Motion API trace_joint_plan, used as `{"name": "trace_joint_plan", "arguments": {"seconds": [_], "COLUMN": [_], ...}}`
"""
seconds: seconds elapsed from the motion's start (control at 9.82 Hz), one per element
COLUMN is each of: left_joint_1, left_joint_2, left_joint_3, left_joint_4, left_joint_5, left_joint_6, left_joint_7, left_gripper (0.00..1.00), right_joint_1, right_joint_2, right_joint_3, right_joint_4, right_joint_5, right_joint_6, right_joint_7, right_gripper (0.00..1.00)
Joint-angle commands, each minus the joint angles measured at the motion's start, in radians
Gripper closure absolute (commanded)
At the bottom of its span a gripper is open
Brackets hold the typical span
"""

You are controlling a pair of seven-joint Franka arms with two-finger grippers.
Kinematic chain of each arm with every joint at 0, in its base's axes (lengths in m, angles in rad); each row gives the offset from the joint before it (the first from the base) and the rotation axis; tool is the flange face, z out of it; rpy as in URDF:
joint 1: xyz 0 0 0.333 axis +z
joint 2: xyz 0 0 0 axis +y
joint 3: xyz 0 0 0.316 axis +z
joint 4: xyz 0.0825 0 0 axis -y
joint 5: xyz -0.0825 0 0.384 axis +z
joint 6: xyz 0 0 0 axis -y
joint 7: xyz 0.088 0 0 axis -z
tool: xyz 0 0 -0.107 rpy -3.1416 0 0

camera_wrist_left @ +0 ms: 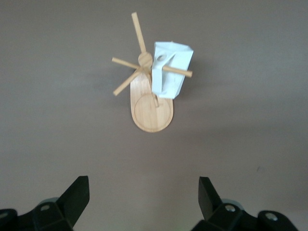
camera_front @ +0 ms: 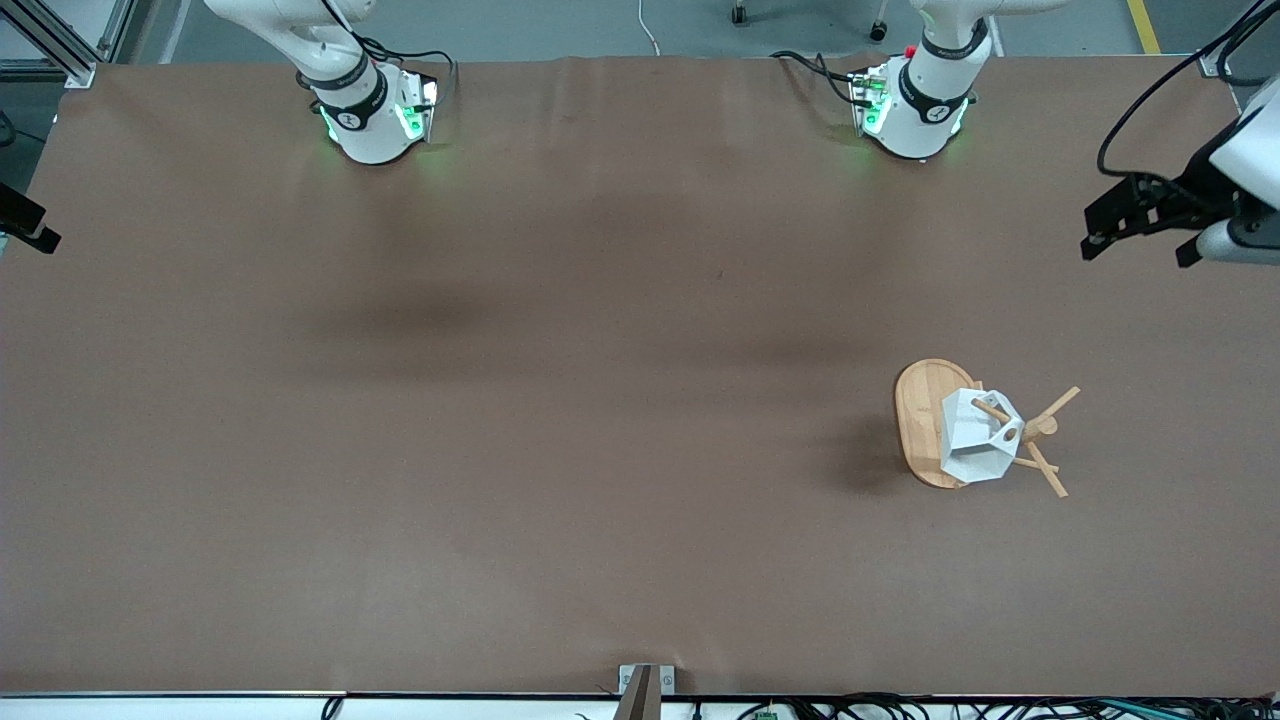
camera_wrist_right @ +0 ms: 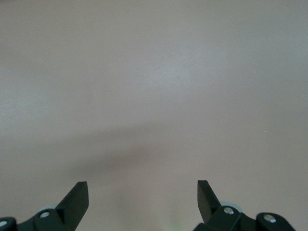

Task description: Hang cup on rack

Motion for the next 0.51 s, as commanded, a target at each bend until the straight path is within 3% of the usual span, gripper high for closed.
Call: {"name": "trace_joint_plan", "arguments": {"seconds": [0.0,0.41], "left_joint_1": [0.019,0.019], "left_joint_2": [-0.045,-0.062], "left_joint_3": [-0.032,-0.051], "left_joint_4": [-0.034,-0.038], "left_joint_5": [0.017,0.023], "left_joint_6": [-0.072,-0.099], "left_joint_7": [-0.06,-0.09], "left_gripper": [0.0,0.0], "right_joint_1": [-0.014,-0.015], "right_joint_2": [0.005,0.005], "right_joint_3": [0.009,0.009], "right_joint_4": [0.012,0.012], "right_joint_5": [-0.005,-0.005], "right_joint_6": [-0.009,-0.009], "right_joint_7": [0.002,0.0], "right_gripper": [0.0,0.0]}}
